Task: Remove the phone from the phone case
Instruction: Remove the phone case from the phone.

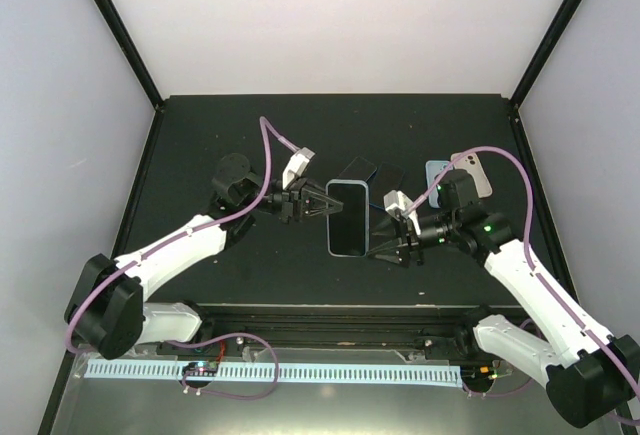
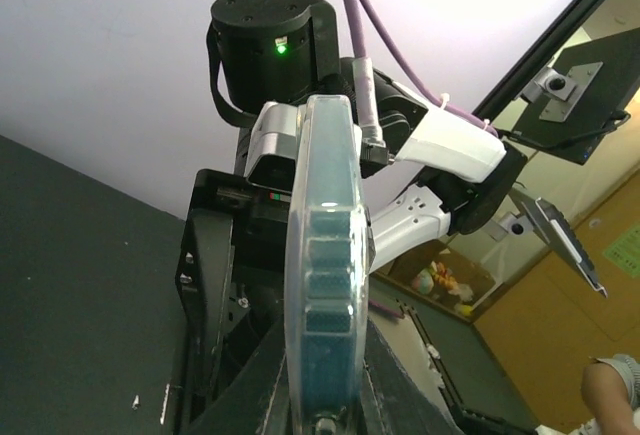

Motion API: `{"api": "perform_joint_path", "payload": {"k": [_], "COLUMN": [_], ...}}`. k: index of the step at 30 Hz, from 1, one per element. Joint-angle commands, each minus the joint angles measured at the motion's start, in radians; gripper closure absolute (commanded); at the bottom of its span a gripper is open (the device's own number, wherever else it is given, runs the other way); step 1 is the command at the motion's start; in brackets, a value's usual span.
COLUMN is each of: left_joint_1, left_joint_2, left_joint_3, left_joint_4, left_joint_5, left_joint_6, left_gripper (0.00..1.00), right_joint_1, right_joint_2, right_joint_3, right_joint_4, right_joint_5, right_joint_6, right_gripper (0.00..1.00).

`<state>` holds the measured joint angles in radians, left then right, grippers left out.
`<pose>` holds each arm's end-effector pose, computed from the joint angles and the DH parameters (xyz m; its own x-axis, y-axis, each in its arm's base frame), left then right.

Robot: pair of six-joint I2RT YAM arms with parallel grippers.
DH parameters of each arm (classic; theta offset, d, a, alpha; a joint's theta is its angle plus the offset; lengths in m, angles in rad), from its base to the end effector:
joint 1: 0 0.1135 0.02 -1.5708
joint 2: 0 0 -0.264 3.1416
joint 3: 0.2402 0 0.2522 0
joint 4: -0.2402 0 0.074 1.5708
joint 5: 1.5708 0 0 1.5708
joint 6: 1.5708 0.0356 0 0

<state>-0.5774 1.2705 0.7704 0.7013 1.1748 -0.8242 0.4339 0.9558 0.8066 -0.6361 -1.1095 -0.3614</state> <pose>0.2096 -0.1758 0.3184 -0.5968 0.0509 -0.8008 0.7803 -0.1957 -0.5940 0.1521 0.1056 0.2885 -0.3308 -0.3267 -0.8854 -0.9393 0.0237 0.3422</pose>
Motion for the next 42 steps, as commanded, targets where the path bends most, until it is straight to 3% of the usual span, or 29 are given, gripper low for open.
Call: {"api": "perform_joint_path", "payload": {"k": [1, 19, 29, 42], "left_joint_1": [-0.01, -0.058, -0.113, -0.152], "left_joint_2": [-0.001, -0.017, -0.032, -0.052], "left_joint_3": [0.052, 0.08, 0.106, 0.115], "left_joint_4": [0.019, 0.04, -0.057, -0.125], "left_joint_5": [0.016, 0.119, 0.166, 0.156], "left_joint_6": [0.028, 0.003, 0.073, 0.119], "left_gripper": [0.99, 0.99, 0.98, 0.98], "right_joint_1": [-0.007, -0.007, -0.011, -0.012], "right_joint_2": [0.006, 0.077, 0.036, 0.107], "right_joint_3": [0.032, 0.045, 0.03, 0.197], "right_joint_4": [-0.016, 0.053, 0.111, 0.061], "right_joint_5": [-0.043, 0.231, 0.406, 0.549], "right_joint_6": [-0.044, 0.043, 0.071, 0.079], "right_gripper": [0.45, 0.51, 0.53, 0.54]}}
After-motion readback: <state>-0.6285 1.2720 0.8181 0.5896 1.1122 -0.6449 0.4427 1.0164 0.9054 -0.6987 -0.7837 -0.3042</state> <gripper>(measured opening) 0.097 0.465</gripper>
